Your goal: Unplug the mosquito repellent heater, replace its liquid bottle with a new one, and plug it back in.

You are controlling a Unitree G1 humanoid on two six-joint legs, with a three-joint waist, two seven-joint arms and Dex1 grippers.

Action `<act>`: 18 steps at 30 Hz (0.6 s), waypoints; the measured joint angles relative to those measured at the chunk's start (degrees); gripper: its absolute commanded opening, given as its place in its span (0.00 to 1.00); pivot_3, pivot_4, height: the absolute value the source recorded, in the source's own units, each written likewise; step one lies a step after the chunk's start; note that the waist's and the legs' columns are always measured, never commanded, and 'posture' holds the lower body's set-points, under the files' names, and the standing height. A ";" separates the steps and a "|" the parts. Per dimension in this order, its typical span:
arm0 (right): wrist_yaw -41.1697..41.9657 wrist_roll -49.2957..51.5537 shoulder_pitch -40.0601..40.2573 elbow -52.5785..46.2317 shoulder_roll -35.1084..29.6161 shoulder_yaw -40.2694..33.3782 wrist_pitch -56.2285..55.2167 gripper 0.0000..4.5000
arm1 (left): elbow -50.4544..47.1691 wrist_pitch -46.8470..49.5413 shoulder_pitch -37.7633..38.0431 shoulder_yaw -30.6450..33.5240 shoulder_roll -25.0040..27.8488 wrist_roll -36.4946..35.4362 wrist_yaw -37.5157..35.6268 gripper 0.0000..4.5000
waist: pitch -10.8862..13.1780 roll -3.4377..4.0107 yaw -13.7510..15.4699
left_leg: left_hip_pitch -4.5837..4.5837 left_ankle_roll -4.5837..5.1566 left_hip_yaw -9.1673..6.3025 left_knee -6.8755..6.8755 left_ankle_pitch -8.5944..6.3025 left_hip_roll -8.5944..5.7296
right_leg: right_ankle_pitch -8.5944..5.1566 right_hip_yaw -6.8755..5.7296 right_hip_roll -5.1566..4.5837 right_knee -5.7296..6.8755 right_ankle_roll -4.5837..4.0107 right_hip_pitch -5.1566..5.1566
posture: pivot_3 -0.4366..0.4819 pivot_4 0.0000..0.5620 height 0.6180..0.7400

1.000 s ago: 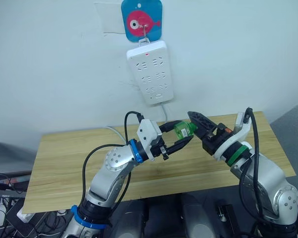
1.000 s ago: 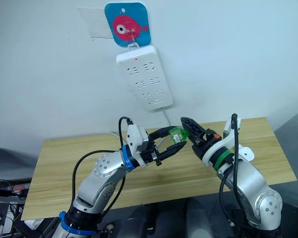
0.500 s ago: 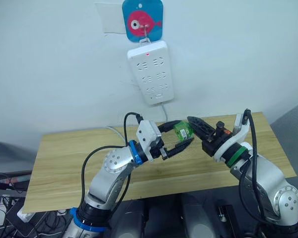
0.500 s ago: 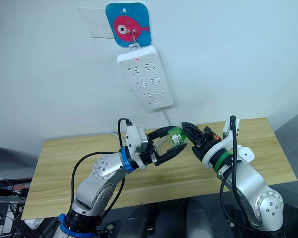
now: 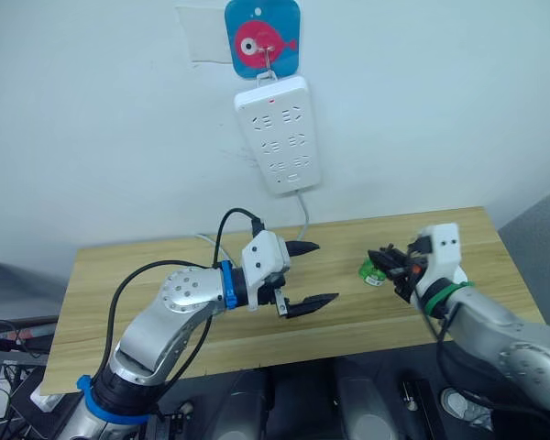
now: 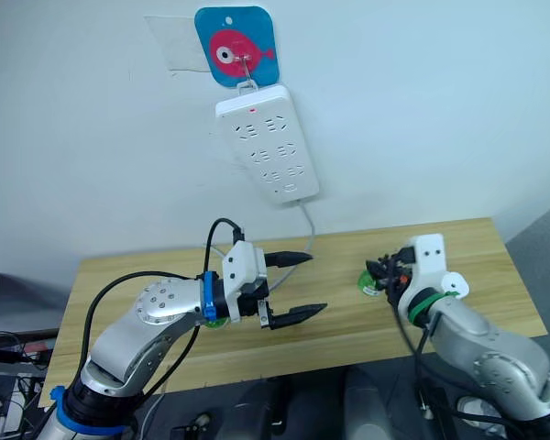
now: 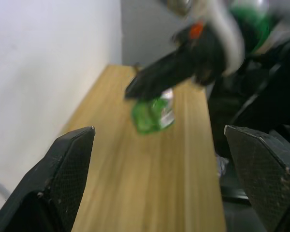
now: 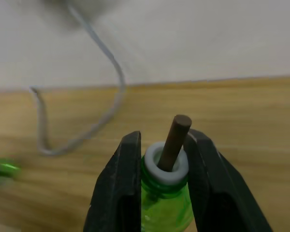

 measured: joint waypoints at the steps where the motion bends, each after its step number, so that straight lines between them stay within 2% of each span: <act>1: 1.27 -6.43 -0.15 2.80 0.88 1.55 -3.26 0.19 | -0.39 0.42 0.22 -0.10 0.00 0.02 0.14 1.00 | -0.01 0.00 0.02 | 0.00 0.00 0.02 0.01 0.00 -0.01 | 0.00 0.02 -0.02 0.01 0.00 0.00 | 0.37 0.45 1.00; 3: 3.42 -18.60 -1.18 9.17 2.54 3.56 -10.87 0.19 | -0.64 1.09 1.01 -0.04 0.05 0.05 0.88 1.00 | -0.04 0.00 0.04 | 0.02 -0.16 0.09 0.01 0.09 -0.03 | 0.01 0.07 -0.03 0.00 0.01 0.00 | 0.37 0.44 1.00; 6: 5.50 -27.02 -2.71 18.23 8.64 2.93 -18.83 0.19 | -0.84 2.05 2.87 -0.05 0.10 0.13 1.67 1.00 | -0.15 -0.07 0.10 | 0.07 -0.23 0.07 -0.01 0.13 0.01 | 0.01 0.08 -0.02 0.04 0.00 0.00 | 0.40 0.42 1.00; 11: 9.82 -32.56 -5.77 34.74 16.16 -0.08 -25.75 0.19 | -3.60 2.43 5.71 -0.31 0.60 0.47 2.59 1.00 | -0.28 -0.03 0.94 | 0.09 -0.26 0.11 0.02 0.14 -0.03 | 0.04 0.15 -0.03 0.05 -0.02 0.01 | 0.42 0.41 1.00; 18: 12.79 -38.47 -8.91 46.46 19.77 -4.96 -33.57 0.19 | -4.48 2.92 6.07 0.10 -0.17 1.50 5.13 1.00 | -0.39 -0.01 1.86 | 0.14 -0.37 0.09 0.01 0.20 -0.01 | 0.07 0.11 -0.02 0.15 -0.08 0.01 | 0.44 0.40 1.00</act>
